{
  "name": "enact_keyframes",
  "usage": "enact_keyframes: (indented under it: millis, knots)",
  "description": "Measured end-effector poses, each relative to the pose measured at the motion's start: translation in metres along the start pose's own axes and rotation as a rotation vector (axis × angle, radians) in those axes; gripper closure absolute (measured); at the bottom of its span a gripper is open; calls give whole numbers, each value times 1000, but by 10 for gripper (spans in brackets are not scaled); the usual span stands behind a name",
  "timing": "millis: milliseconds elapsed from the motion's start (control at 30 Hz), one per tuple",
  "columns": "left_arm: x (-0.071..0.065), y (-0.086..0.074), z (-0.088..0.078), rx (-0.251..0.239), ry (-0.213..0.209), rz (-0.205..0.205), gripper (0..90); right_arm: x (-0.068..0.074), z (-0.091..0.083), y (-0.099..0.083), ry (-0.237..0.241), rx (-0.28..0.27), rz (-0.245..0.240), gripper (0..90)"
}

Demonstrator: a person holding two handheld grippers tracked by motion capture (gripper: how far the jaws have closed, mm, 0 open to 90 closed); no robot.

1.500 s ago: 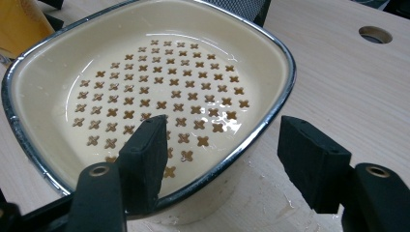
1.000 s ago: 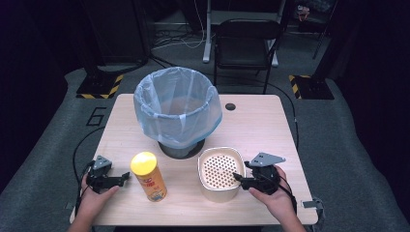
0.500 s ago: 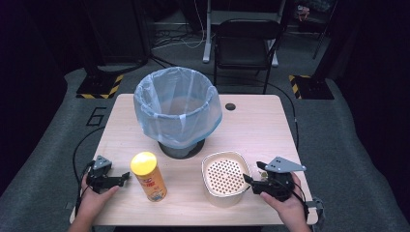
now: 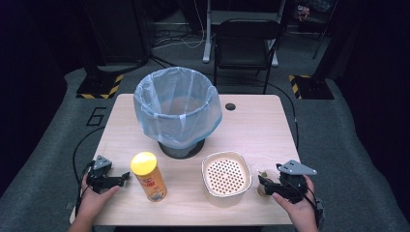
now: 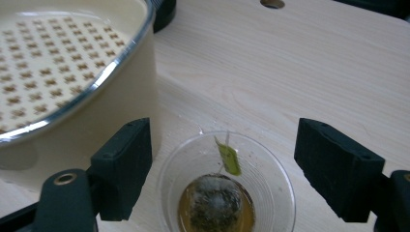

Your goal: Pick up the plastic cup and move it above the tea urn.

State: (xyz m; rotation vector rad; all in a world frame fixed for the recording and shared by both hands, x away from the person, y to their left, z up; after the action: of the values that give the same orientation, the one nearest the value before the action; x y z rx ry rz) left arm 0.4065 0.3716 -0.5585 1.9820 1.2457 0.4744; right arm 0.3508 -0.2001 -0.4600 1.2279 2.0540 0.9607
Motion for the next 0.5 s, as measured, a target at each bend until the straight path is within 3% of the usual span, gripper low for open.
enact_keyframes:
  millis: [133, 500]
  knots:
    - [0, 0, 0, 0, 0, 0, 112, 1, 7, -7, 1, 19, 2, 205]
    - [0, 0, 0, 0, 0, 0, 112, 5, 21, -25, -56, 59, 2, 197]
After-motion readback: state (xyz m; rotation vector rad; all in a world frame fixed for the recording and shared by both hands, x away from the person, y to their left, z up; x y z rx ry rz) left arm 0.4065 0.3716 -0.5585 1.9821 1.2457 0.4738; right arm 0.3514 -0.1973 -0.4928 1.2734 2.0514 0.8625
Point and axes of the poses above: each handheld gripper's, and its own axes: z roughly forward along the jaws, y roughly out of its top, x roughly to its left, the point moved 4 cm from there along z, roughly forward along the jaws, and after that the axes turned 5 degrees about -y, right-handed, at the moved point
